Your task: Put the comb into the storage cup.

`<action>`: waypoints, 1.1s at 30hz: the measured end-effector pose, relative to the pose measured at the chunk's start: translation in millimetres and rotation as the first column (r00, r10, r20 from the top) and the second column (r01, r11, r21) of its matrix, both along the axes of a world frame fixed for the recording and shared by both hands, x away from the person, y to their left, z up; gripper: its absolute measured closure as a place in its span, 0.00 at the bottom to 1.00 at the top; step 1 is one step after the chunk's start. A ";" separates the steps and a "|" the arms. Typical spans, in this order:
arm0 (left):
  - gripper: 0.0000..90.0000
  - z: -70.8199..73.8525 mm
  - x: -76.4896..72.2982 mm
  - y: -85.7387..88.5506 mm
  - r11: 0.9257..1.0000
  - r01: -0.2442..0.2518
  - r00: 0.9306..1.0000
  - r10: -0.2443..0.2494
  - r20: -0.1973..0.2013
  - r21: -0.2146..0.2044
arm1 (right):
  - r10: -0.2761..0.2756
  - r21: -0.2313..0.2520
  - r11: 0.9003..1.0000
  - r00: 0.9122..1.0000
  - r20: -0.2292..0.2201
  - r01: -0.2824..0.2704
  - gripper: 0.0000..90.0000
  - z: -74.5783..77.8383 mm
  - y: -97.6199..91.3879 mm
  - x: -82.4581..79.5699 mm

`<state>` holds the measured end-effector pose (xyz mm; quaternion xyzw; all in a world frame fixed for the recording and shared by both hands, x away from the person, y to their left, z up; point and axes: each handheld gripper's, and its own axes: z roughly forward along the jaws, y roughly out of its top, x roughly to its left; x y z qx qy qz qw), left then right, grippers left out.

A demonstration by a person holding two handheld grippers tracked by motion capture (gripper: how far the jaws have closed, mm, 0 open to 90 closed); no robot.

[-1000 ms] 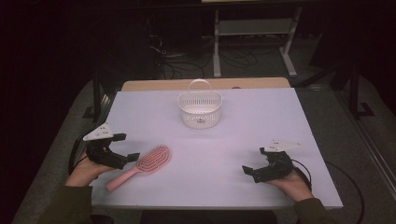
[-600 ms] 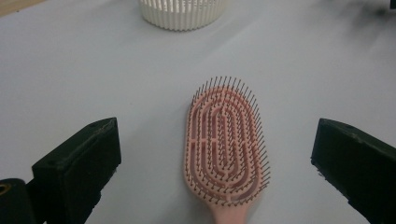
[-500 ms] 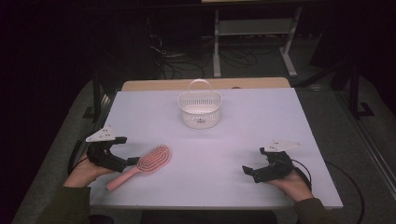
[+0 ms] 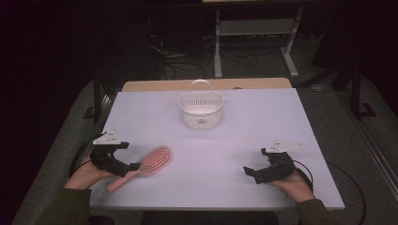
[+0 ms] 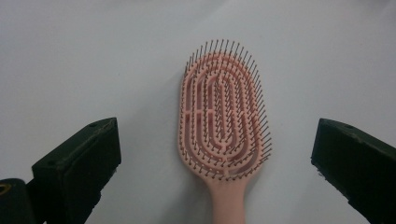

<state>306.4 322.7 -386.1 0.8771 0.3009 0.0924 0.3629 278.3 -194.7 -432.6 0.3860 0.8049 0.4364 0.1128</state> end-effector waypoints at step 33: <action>0.03 -16.9 -5.0 -7.0 0.988 0.016 0.998 -0.006 -0.062 0.152 | 0.004 0.006 1.000 1.000 0.009 -0.004 0.00 1.2 1.9 -0.7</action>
